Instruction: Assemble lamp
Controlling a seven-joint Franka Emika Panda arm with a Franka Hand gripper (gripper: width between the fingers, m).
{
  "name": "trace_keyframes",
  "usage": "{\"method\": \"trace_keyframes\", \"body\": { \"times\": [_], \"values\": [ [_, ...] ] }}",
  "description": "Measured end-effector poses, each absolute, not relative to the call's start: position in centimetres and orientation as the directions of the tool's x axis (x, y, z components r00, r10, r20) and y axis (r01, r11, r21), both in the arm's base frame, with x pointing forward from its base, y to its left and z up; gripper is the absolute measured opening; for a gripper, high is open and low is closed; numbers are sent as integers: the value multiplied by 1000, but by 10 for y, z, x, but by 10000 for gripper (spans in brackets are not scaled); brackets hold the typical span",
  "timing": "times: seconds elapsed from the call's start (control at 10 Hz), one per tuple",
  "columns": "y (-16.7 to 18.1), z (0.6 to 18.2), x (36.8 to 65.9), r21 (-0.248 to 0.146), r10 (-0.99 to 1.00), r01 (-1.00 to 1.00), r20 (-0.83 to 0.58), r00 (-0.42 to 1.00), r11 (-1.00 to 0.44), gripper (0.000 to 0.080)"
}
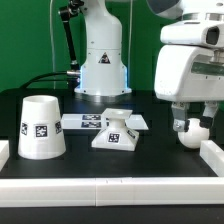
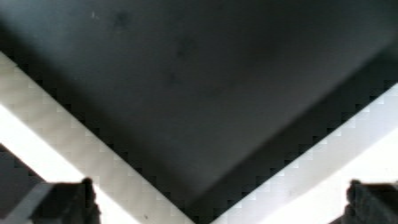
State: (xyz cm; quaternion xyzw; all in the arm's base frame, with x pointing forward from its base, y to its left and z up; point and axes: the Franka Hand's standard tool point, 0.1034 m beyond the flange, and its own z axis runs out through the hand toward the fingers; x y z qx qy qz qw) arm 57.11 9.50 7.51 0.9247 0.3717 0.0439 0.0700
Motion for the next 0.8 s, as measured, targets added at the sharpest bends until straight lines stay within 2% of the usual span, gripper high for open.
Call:
{"method": "trace_keyframes", "body": {
  "times": [0.2,0.3,0.4,0.7,0.8],
  "values": [
    [73,79,548,153,668,659,8,744,-736,700],
    [65,84,551,160,645,635,14,764,-755,699],
    [69,81,550,156,627,618,14,779,-771,700],
    [72,80,548,132,432,423,49,900,-896,700],
    [73,78,541,116,311,303,58,949,-946,700]
  ]
}}
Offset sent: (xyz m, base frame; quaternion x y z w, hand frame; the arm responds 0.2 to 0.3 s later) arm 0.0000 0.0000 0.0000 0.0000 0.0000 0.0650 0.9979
